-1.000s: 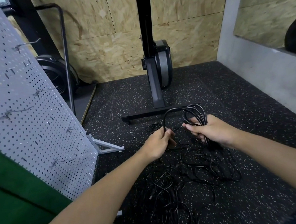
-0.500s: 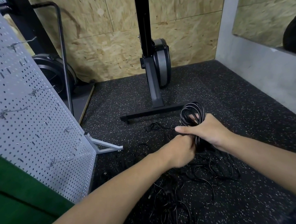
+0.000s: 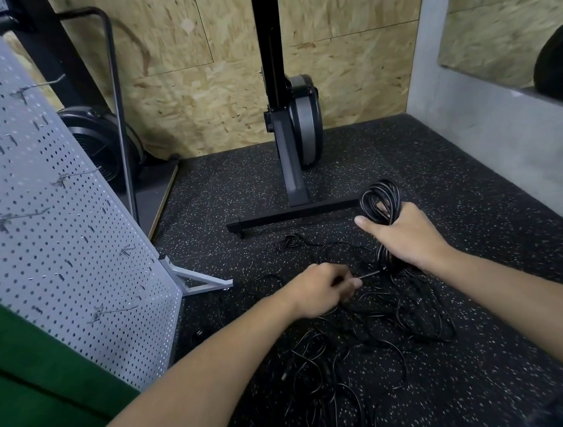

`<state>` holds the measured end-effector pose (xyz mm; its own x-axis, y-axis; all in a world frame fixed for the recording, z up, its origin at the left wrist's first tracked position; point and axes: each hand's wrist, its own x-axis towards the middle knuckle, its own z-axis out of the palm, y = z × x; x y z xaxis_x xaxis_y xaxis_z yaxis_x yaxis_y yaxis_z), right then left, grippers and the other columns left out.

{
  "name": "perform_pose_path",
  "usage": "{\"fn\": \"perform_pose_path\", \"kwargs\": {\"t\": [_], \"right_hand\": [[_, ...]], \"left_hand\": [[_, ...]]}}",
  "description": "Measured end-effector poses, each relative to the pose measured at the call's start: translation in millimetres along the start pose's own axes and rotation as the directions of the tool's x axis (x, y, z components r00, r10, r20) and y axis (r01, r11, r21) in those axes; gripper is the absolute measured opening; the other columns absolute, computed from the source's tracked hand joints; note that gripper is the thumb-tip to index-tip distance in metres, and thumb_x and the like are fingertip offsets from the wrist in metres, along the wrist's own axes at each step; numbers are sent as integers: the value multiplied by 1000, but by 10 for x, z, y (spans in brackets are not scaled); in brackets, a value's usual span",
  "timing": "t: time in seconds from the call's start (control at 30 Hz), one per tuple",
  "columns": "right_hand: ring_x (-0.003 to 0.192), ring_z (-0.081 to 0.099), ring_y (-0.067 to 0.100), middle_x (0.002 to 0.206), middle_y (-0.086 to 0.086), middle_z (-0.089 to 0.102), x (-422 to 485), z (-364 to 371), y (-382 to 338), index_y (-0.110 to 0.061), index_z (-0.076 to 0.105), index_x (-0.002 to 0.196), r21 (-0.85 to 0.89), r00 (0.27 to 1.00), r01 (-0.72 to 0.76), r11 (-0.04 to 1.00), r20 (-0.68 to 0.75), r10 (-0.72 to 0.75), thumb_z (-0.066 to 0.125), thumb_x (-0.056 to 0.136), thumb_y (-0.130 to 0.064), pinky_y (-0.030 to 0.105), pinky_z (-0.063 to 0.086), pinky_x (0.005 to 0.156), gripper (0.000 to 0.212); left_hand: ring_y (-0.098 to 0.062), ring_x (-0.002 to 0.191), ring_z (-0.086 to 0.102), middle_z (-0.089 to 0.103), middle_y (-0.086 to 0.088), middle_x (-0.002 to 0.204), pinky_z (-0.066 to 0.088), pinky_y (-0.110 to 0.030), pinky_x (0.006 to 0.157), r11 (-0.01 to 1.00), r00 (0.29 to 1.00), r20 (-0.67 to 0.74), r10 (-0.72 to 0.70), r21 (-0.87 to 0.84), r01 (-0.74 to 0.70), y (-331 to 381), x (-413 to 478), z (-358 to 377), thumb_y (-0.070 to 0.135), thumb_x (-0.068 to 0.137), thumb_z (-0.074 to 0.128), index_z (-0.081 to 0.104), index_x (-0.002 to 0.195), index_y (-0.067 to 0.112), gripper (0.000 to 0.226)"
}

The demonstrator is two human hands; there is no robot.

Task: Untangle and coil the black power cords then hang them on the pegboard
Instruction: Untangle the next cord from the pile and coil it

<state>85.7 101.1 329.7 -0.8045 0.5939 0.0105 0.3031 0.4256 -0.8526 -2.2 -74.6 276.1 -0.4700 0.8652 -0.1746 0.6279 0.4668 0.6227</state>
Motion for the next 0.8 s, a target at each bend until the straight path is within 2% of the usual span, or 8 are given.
{"fn": "perform_pose_path", "kwargs": {"t": [0.17, 0.27, 0.37, 0.43, 0.5, 0.6, 0.7, 0.8], "right_hand": [[86, 66, 15, 88, -2, 73, 18, -60, -26, -20, 73, 90, -62, 999, -16, 998, 40, 19, 76, 88, -56, 33, 45, 71, 36], [87, 65, 14, 92, -4, 72, 20, -90, -32, -22, 73, 97, -120, 999, -11, 993, 49, 17, 76, 86, -59, 33, 45, 73, 38], [89, 63, 17, 95, -4, 69, -3, -122, -69, -22, 70, 103, -138, 999, -20, 990, 44, 26, 76, 87, -57, 33, 44, 76, 40], [86, 62, 15, 94, -5, 68, -14, -143, -84, -21, 69, 104, -156, 998, -23, 987, 53, 32, 77, 87, -56, 31, 44, 73, 39], [87, 62, 15, 91, -9, 65, -28, -171, -103, -21, 68, 104, -176, 997, -17, 984, 66, 29, 78, 86, -55, 30, 43, 73, 40], [95, 61, 18, 90, -13, 61, -63, -206, -159, -27, 64, 103, -195, 993, -7, 981, 111, 30, 79, 85, -58, 31, 43, 82, 39], [96, 60, 18, 90, -15, 60, -92, -205, -211, -30, 61, 98, -235, 987, 17, 972, 161, 22, 80, 82, -60, 31, 42, 82, 39], [100, 60, 18, 100, -9, 62, -97, -172, -231, -27, 61, 110, -295, 979, 43, 954, 204, 19, 80, 77, -65, 30, 43, 84, 54]], "left_hand": [[0, 54, 52, 74, 12, 76, 41, -21, 57, 999, 999, -12, -36, -2, 36, -114, -6, -100, 49, 105, 55, 66, 89, 19, 36], [3, 53, 53, 77, 4, 81, 39, -20, 54, 999, 998, -45, -44, -10, 44, -135, 10, -158, 50, 104, 57, 63, 91, 19, 34], [-6, 60, 60, 75, 0, 76, 44, -26, 58, 998, 994, -94, -52, -24, 50, -172, 8, -196, 50, 103, 58, 61, 93, 20, 32], [-11, 64, 57, 67, 2, 73, 44, -30, 60, 999, 991, -127, -38, -11, 37, -188, 8, -217, 50, 103, 59, 61, 93, 19, 32], [-9, 62, 51, 59, 4, 71, 40, -29, 59, 1000, 987, -161, -20, 4, 21, -191, 1, -245, 47, 103, 61, 62, 92, 19, 30], [-9, 64, 51, 60, 2, 73, 39, -27, 58, 1000, 976, -218, -14, 0, 14, -221, -15, -328, 46, 102, 62, 65, 92, 18, 30], [-12, 65, 54, 60, 2, 73, 38, -30, 60, 999, 971, -237, -35, 27, 42, -225, -33, -356, 48, 102, 62, 65, 92, 16, 34], [-17, 62, 63, 64, 0, 74, 45, -30, 57, 990, 967, -221, -127, 30, 137, -204, -30, -363, 56, 96, 66, 66, 88, 16, 41]]}}
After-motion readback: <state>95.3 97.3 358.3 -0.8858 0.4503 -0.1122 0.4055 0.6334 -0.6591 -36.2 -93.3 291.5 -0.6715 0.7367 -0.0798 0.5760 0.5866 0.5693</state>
